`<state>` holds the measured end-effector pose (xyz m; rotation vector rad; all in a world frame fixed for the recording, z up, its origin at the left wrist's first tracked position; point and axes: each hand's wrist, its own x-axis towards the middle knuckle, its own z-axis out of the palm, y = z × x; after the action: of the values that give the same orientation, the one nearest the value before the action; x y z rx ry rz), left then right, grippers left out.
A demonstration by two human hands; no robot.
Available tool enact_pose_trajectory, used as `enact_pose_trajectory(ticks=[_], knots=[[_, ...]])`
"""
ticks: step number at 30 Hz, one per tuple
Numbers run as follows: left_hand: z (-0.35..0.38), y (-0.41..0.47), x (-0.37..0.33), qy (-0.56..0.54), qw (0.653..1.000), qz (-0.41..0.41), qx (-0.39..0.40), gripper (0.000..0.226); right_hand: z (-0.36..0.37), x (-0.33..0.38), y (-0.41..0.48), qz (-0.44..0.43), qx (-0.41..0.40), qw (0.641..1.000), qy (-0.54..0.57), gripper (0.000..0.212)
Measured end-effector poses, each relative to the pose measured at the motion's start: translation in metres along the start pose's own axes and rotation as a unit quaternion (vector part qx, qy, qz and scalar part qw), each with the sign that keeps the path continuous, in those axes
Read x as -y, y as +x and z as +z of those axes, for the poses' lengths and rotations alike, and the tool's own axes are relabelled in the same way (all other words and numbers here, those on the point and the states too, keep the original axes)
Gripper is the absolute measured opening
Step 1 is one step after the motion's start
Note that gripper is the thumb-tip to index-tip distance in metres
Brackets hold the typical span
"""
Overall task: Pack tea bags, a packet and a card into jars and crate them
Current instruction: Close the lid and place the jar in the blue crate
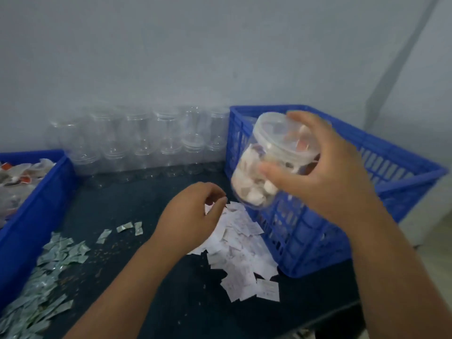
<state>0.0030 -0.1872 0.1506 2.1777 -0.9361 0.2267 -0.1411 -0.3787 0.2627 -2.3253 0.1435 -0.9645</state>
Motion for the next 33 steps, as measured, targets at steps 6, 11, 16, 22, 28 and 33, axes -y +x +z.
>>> enact_pose_trajectory(ticks=[6, 11, 16, 22, 28, 33], knots=[[0.029, 0.047, -0.067, -0.016, 0.983, 0.178, 0.029, 0.058, -0.063, -0.035, 0.077, 0.052, -0.099, 0.993, -0.038, 0.095], [0.058, 0.064, -0.089, -0.006, 0.962, 0.258, 0.084, 0.059, -0.064, -0.086, 0.127, 0.164, -0.074, 0.979, -0.101, 0.117], [0.072, 0.060, -0.088, -0.071, 0.967, 0.242, 0.045, 0.057, -0.030, -0.129, 0.150, 0.284, 0.089, 0.928, -0.226, 0.087], [0.073, 0.058, -0.086, -0.092, 0.965, 0.234, 0.073, 0.064, -0.015, -0.158, 0.149, 0.449, 0.249, 0.858, -0.030, 0.049], [0.074, 0.057, -0.082, -0.096, 0.964, 0.237, 0.077, 0.065, -0.027, -0.162, 0.140, 0.456, 0.270, 0.845, 0.078, 0.040], [0.073, 0.055, -0.083, -0.084, 0.965, 0.234, 0.086, 0.066, -0.013, -0.156, 0.146, 0.354, 0.214, 0.891, -0.188, 0.088]])
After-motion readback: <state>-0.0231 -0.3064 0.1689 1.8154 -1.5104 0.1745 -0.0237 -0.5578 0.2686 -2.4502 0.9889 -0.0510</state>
